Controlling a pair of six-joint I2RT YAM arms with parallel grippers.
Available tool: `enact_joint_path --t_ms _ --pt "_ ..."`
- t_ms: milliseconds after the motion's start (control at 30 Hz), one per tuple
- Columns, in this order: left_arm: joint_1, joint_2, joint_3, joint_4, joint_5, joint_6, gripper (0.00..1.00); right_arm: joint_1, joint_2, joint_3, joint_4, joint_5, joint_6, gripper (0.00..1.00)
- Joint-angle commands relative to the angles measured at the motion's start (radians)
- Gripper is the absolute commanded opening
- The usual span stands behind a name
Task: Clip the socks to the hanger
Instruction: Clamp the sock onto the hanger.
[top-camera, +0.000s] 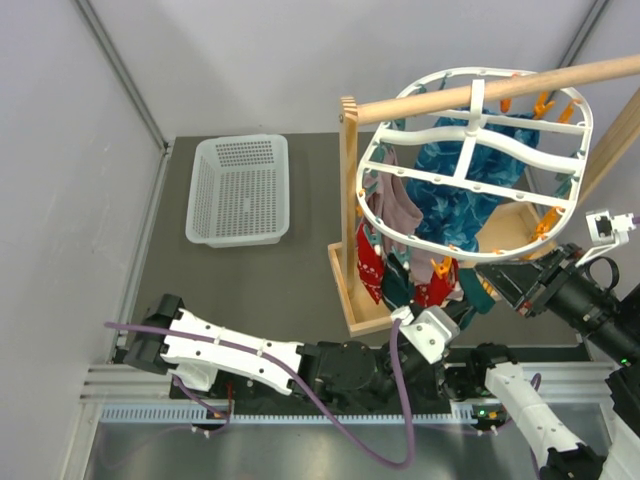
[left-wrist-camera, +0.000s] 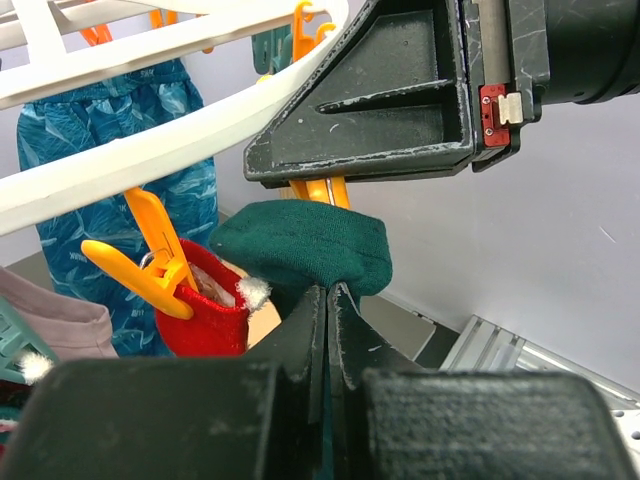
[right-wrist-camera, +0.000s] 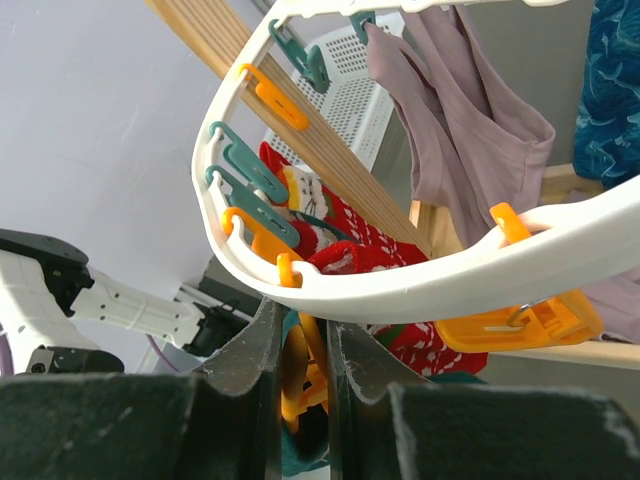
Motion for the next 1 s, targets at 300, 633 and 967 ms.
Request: enact_joint_path --t_ms 300,633,967 --pt "-0.004 -0.016 -0.035 -0.006 -0.043 -0.038 0.00 0.007 0.019 0.065 0.002 0.031 0.004 0.00" --pt "-0.004 -0.092 -0.098 -0.089 -0.014 -0.124 0.00 0.007 0.045 0.113 -0.018 0.051 -0.024 0.00" --pt "-0.004 -0.021 0.007 -0.083 0.047 -0.089 0.00 0.007 0.031 0.075 -0.008 0.030 -0.016 0.00"
